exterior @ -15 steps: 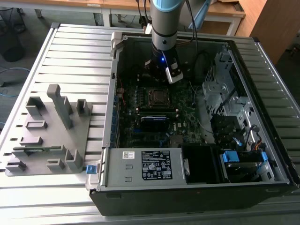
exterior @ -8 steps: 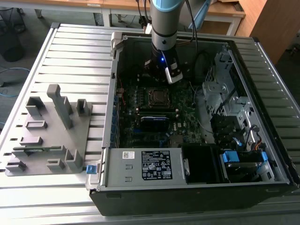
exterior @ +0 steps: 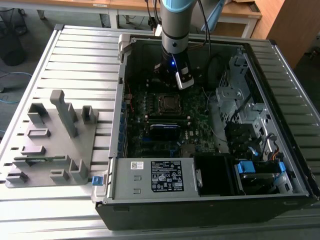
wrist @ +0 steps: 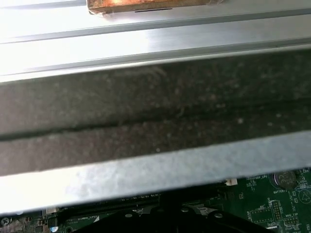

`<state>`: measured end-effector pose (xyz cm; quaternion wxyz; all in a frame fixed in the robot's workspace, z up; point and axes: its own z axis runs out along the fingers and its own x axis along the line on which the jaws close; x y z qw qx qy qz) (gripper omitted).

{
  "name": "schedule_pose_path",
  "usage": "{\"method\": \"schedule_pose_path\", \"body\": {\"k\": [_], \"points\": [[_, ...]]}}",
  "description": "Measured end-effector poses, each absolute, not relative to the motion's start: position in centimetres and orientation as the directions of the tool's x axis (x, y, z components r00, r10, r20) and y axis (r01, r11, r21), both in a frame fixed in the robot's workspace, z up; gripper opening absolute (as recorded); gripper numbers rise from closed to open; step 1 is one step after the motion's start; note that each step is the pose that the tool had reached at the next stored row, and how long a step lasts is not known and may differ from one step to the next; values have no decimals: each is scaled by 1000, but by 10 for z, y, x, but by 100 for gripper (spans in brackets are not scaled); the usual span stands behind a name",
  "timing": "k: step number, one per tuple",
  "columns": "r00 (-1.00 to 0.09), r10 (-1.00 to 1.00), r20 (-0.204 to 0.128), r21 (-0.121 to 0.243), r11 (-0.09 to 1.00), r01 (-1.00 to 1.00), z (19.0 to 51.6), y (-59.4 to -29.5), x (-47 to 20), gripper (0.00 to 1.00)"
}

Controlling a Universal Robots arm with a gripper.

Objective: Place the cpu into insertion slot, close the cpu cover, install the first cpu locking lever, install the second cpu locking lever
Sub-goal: 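Install the first cpu locking lever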

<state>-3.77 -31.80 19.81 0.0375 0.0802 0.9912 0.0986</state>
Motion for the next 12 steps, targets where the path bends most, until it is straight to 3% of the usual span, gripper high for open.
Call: {"method": "schedule_pose_path", "body": {"k": [12], "points": [[-984,167,-57,213,965,152,198,-319,-38,11]]}}
